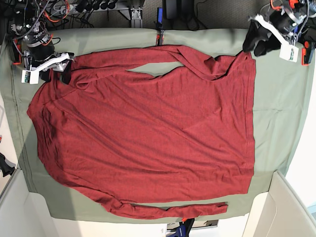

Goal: Fold the T-shirt properly
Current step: 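Move both grippers down to the shirt's shoulder corners and grasp them, then lift the shoulder corners and pull them apart to straighten the shirt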

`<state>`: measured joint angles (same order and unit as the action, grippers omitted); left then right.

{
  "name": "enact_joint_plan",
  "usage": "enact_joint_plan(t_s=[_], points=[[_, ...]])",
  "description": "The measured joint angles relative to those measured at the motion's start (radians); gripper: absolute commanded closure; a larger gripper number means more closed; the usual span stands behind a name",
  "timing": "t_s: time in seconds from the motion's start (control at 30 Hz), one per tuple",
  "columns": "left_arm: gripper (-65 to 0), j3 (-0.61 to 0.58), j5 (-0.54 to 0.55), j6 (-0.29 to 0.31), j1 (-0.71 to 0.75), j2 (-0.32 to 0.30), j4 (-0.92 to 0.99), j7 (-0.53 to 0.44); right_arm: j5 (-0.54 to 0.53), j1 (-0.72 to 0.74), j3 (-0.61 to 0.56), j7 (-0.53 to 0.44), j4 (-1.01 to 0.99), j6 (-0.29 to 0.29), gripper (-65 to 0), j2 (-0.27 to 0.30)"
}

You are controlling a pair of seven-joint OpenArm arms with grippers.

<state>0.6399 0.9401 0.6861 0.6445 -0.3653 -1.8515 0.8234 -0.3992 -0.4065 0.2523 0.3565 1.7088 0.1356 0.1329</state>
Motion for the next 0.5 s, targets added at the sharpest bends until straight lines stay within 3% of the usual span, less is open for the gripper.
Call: enact_joint_plan(t_s=[0.23,0.5], points=[[-31.8,-0.005,-0.031,-0.035,-0.11,0.002,0.206,-0.008,0.0,0.0,0.0,0.0,0.0,-0.001,-42.2,0.0],[-31.8,-0.088,-0.022,-0.031,-0.141,0.0,0.27,-0.028,0.0,0.0,0.0,0.0,0.0,-0.001,-42.2,0.0]])
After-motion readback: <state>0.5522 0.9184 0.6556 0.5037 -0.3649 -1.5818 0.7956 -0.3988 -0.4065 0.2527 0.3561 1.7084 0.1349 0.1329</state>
